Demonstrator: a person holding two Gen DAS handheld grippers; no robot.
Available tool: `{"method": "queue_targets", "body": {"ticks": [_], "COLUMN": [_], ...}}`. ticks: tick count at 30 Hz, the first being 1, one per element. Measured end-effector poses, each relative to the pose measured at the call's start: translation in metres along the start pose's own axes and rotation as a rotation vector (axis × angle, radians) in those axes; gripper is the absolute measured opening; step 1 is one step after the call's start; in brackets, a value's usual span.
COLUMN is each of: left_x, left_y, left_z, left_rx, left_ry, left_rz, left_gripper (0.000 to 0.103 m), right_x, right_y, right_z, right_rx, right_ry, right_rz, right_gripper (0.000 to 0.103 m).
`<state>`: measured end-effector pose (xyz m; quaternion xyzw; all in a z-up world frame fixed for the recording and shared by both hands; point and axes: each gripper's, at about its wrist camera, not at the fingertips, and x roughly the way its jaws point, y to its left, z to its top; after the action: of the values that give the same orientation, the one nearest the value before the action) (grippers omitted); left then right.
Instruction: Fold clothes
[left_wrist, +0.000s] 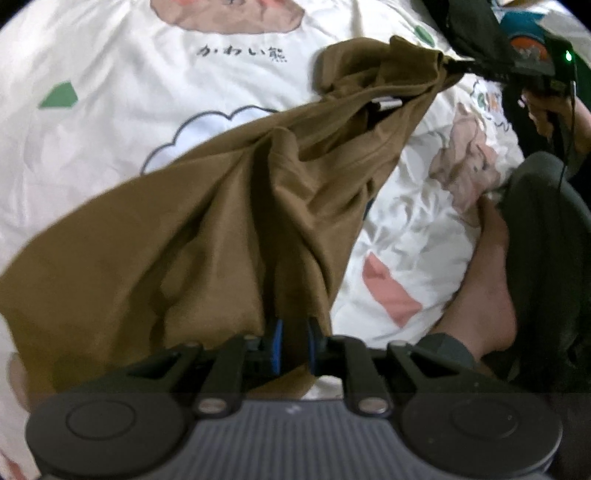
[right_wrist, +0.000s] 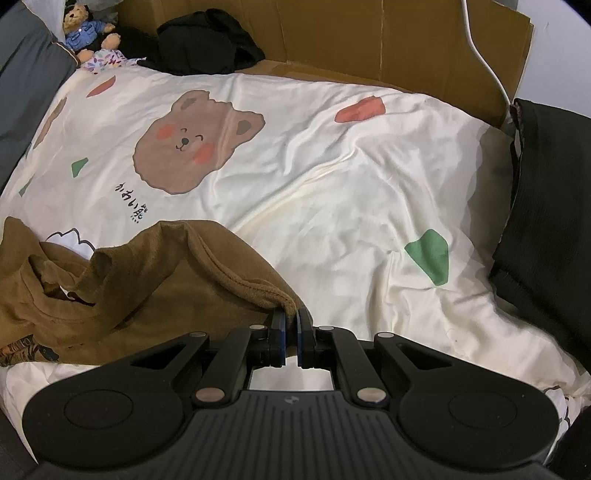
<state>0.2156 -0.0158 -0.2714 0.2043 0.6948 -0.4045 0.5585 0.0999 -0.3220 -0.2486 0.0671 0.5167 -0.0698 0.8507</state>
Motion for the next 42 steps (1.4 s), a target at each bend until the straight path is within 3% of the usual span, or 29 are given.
{"method": "queue_targets", "body": {"ticks": [12,21,24,29,32,34,42], "left_x": [-0.008,0.028,0.034,0.047,0.052,0.055,0.045], "left_y": [0.008,0.004,0.003,0.002,0.000,0.000,-0.001], "left_z": [0.000,-0.002,-0.003,-0.006,-0.006,-0.007,-0.008], "left_rx": [-0.032,-0.034,-0.027,-0.027,-0.018,-0.015,-0.009], "left_ry": [0.007,0.077,0.084,0.096,0.095,0.097,0.061], "left_rz": [-0.053,-0.075,-0.079,-0.092,-0.098,-0.086,-0.046], "left_gripper": [0.018,0.019,0.032,0.033,0.029,0.019,0.013], "right_x": [0.002,0.002,0.004,0.007,0.007,0.008,0.007], "right_y": [0.002,0.003,0.002,0.002,0.003,0.003,0.003], "right_z": [0.002,0.001,0.001,0.003,0.003,0.003,0.002], "right_rx": [-0.019,-0.012,-0.015,-0.018,-0.020,-0.024,-0.024], "right_ry": [0.003,0.005,0.011,0.016,0.016,0.018,0.020], "right_rz": [-0.009,-0.009,-0.010,-0.011,-0.013,-0.015,-0.013], "right_gripper": [0.005,0.005,0.005,0.005,0.005,0.005,0.005]}}
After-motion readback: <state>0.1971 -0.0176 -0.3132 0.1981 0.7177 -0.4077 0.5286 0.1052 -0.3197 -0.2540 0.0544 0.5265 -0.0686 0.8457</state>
